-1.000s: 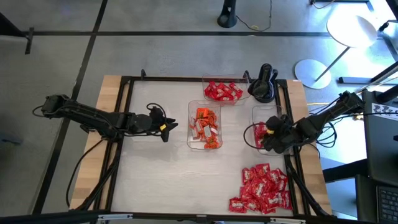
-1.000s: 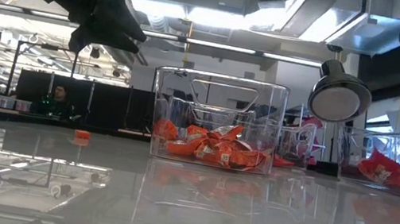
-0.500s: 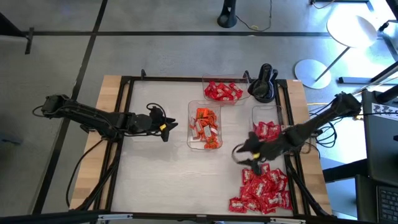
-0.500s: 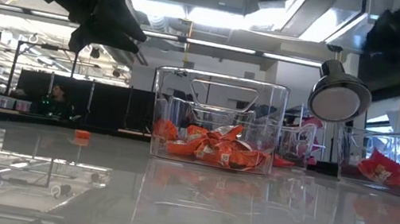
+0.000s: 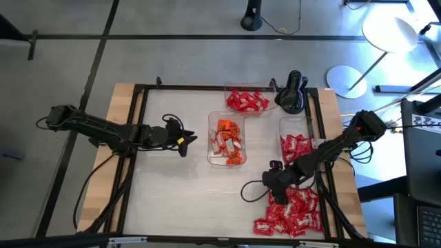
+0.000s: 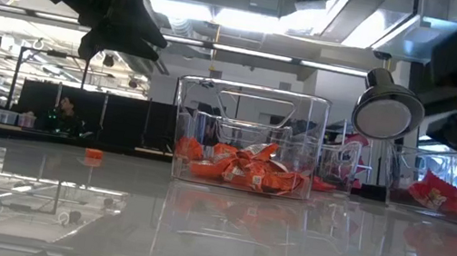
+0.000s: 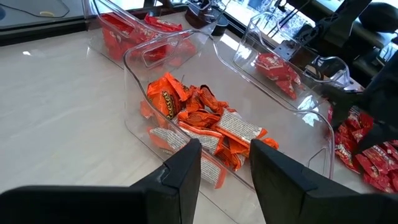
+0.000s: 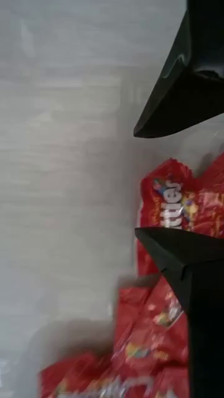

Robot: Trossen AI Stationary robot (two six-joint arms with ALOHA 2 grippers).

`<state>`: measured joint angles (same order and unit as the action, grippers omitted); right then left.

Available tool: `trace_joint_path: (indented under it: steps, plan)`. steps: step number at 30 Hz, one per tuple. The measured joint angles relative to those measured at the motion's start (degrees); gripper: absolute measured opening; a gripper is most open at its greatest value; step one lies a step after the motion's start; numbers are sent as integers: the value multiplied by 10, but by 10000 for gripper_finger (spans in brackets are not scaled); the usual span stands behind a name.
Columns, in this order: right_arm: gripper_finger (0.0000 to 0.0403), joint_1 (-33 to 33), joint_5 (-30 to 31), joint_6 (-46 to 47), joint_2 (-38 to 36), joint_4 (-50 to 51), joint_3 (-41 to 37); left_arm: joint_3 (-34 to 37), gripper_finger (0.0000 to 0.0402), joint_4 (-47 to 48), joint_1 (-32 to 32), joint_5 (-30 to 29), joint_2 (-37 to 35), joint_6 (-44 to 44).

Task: Sort candy
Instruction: Put the red candy pack into the bottom right transparent bin

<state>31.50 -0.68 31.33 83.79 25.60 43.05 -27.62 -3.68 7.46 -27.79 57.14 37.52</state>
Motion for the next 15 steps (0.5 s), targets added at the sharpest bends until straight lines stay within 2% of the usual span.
trace_joint_path:
  steps: [11,15]
  plan:
    - [242,35,32,0,63,36,3,0,127,0,0,0,0,-2]
    - [209,34,29,10,69,38,3,0,127,0,0,0,0,-2]
